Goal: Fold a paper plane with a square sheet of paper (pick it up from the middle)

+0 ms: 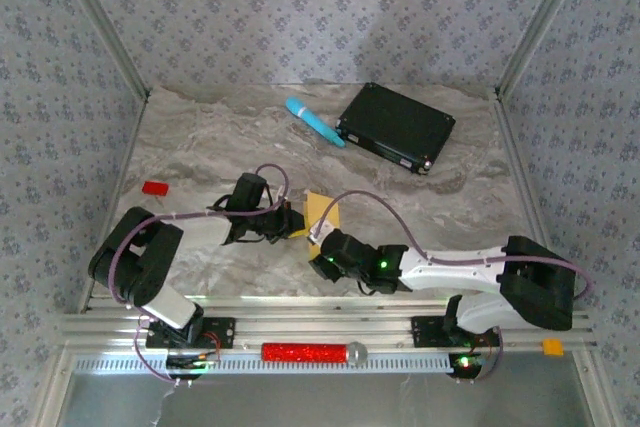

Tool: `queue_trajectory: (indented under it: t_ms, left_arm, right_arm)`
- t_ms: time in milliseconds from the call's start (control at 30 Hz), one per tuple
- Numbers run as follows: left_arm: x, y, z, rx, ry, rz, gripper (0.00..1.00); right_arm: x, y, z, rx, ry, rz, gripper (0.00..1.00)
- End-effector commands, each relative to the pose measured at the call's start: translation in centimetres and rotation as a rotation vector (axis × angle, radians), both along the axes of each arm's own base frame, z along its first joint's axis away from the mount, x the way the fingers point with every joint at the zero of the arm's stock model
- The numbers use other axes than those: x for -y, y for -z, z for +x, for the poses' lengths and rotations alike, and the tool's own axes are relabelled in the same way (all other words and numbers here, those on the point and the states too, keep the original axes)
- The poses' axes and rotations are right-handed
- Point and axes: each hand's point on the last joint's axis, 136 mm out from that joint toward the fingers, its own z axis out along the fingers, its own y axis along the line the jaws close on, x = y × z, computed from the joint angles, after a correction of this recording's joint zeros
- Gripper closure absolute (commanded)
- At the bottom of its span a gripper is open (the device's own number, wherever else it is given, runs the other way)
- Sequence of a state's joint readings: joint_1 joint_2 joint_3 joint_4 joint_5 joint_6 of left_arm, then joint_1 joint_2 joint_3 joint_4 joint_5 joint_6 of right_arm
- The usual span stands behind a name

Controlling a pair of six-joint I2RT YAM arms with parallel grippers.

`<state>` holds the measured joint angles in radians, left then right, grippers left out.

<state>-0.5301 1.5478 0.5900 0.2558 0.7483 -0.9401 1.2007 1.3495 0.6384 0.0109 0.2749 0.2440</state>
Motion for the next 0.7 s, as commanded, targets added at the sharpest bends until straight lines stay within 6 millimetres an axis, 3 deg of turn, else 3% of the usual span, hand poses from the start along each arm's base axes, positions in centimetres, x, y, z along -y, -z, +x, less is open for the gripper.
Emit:
queue_trajectory:
  t_ms: [0, 300, 433, 667]
  left_arm:
    - [-0.2, -0.4, -0.4, 0.008, 0.012, -0.006, 1.0]
    - [-0.3, -0.5, -0.4, 0.01, 0.005, -0.007, 1.0]
    - [-0.3, -0.5, -0.4, 0.005, 0.002, -0.009, 1.0]
    - [-0.3, -0.3, -0.3, 0.0, -0.001, -0.007, 1.0]
  right_arm:
    - [-0.3, -1.3, 0.8, 0.133, -0.025, -0.035, 0.54]
    - [-0.6, -0.8, -0.7, 0.199, -0.111, -0.105, 0.51]
    - [-1.6, -1.7, -1.5, 0.245, -0.149, -0.049, 0.47]
    - [-1.6, 0.5, -0.8, 0.295, -0.127, -0.168, 0.46]
